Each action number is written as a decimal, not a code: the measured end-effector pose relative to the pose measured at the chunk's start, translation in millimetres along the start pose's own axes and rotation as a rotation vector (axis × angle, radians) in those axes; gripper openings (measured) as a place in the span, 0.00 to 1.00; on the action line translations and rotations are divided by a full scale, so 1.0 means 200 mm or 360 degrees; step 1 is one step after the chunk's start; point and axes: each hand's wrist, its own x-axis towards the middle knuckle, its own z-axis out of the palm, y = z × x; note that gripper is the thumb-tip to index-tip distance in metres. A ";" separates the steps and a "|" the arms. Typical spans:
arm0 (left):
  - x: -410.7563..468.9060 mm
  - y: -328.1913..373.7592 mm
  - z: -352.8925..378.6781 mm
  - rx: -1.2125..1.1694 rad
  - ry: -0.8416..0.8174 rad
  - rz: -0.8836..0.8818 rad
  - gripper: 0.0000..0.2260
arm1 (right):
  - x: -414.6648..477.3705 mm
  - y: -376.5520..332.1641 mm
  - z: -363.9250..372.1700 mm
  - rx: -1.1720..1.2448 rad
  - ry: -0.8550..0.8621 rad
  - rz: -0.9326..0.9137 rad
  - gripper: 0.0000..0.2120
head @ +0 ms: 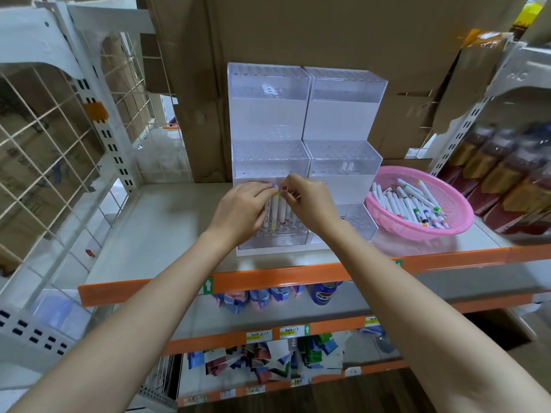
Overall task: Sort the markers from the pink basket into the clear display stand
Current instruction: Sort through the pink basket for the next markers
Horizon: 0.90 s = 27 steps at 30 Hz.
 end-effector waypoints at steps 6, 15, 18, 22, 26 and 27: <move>0.01 0.00 -0.01 0.0040 -0.0026 0.0001 0.20 | -0.02 0.02 0.02 -0.0106 -0.0051 0.0008 0.05; 0.00 0.01 0.00 0.0099 -0.0009 0.0018 0.20 | -0.04 0.02 0.00 -0.0488 0.0047 -0.0262 0.13; -0.01 0.01 0.01 0.0097 0.0010 0.0004 0.21 | -0.06 0.04 0.02 -0.0477 0.0075 -0.0274 0.12; -0.03 0.03 0.02 0.0110 -0.0043 -0.0041 0.22 | -0.06 0.04 0.02 -0.0452 0.0115 -0.0278 0.13; 0.00 0.04 0.02 0.0154 -0.0026 -0.0084 0.21 | -0.07 0.05 0.00 -0.0502 0.0039 -0.0236 0.15; 0.01 0.05 0.01 0.0166 -0.0016 -0.0107 0.19 | -0.07 0.05 -0.01 -0.0496 0.0009 -0.0210 0.16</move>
